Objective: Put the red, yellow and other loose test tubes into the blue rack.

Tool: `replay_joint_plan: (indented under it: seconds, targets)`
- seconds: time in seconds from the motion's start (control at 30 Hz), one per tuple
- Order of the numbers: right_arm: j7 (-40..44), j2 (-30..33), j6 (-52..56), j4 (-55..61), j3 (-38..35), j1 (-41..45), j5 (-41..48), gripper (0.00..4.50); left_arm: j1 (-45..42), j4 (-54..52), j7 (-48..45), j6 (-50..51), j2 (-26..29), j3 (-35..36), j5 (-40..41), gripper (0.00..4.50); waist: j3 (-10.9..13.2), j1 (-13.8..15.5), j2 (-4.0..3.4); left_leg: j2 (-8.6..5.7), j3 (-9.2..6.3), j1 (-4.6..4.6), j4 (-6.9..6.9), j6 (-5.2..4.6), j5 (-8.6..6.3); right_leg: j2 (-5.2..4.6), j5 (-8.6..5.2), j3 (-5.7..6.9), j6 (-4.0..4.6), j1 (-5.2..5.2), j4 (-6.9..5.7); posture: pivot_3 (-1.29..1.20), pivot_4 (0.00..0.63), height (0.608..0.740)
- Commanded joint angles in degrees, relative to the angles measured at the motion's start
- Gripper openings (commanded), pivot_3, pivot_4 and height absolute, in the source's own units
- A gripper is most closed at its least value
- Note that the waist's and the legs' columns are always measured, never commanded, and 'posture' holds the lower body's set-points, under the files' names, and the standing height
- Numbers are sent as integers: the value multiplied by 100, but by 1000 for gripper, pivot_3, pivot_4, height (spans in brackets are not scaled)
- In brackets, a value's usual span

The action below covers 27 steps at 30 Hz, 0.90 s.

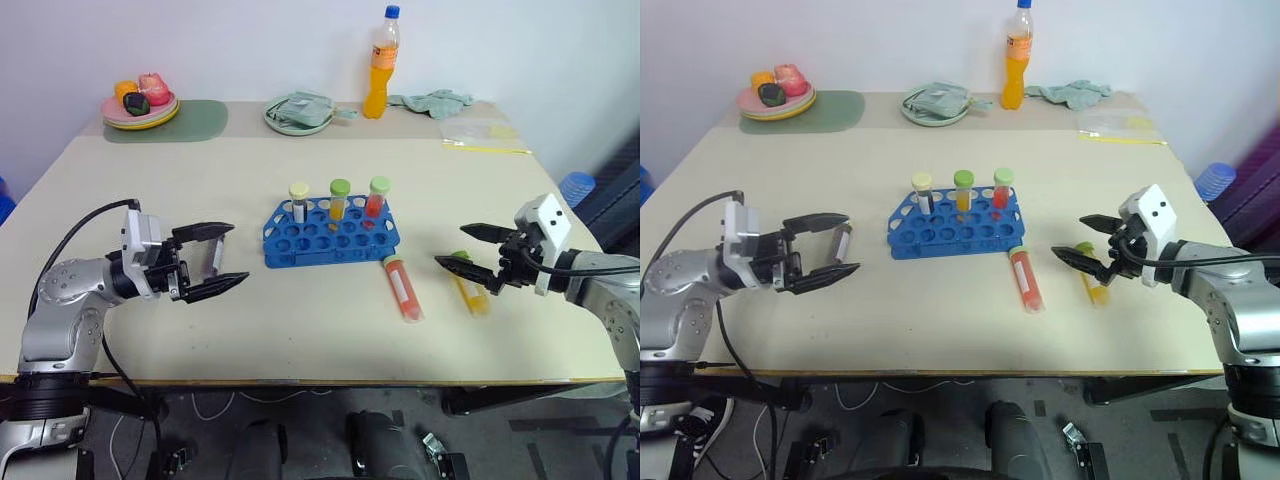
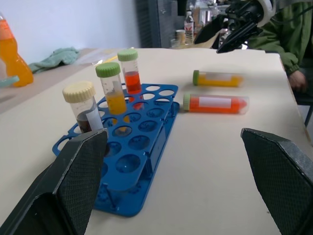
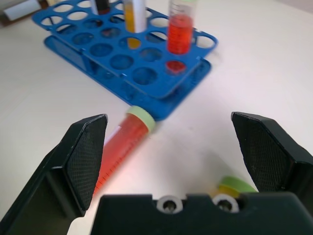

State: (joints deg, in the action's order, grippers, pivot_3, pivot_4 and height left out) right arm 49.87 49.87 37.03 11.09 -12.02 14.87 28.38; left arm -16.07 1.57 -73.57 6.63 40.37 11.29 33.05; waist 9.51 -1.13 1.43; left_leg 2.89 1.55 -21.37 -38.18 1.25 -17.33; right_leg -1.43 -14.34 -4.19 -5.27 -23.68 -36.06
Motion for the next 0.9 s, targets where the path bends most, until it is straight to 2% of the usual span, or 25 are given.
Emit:
replay_joint_plan:
  seconds: [0.03,0.13,0.27,0.43,0.5,0.57,0.63,0.77,0.83,0.9]
  targets:
    - [-42,106,3,118,-162,150,10,4500,-98,-56,-49,-150,-53,-33,-23,4486,0,2,0,0,-1,0,0,0,0,0,0,0,0,0,0,0,150,740]
    - [-139,139,55,63,-182,194,-46,4500,-96,-74,-15,-159,-118,-25,23,4486,0,15,0,0,0,-1,0,0,0,-1,0,0,0,0,1,0,150,740]
    - [-886,62,898,209,-170,756,9,4500,-51,-82,-81,-145,-99,12,88,4486,1,-1,-1,0,3,-2,0,0,0,-1,0,-6,0,-4,0,0,150,740]
    - [-2250,-646,3581,903,-607,1846,853,4500,-72,80,-197,-271,-119,37,54,4486,0,-4,-2,1,3,-10,2,0,0,1,1,-9,2,-20,-6,0,150,740]
    - [-2903,-1481,5051,1207,-810,2596,932,4500,-180,237,-84,-414,-250,-22,-57,4486,-1,-8,-4,2,1,-10,6,0,0,2,1,-8,2,-23,-8,0,150,740]
    - [-3762,-1895,5547,1103,-796,2820,1392,4500,-288,363,-11,-502,-370,-102,-131,4486,-2,-2,-4,3,2,-16,8,0,0,1,2,-10,2,-34,-11,0,150,740]
    - [-4590,-1903,5547,816,-742,2762,2247,4500,-312,365,-18,-510,-450,-159,-149,4486,-5,54,1,2,-1,-23,8,0,0,-1,2,-6,3,-33,-9,0,150,740]
    - [-6532,-1548,5547,192,-365,2730,4712,4500,-343,364,-181,-507,-534,-309,-183,4486,-6,29,1,-15,10,-69,4,0,0,-29,2,-11,4,-64,3,0,150,740]
    - [-7311,-1277,5547,25,59,2745,5829,4500,-408,424,-270,-518,-537,-360,-197,4486,-7,3,3,-18,15,-89,-5,0,1,-32,5,-16,1,-78,5,0,150,740]
    - [-8498,-474,4474,91,999,2478,7737,4500,-448,420,-305,-520,-535,-388,-199,4486,-8,-13,5,-16,14,-89,-4,-1,1,-30,5,-16,1,-79,6,0,150,740]
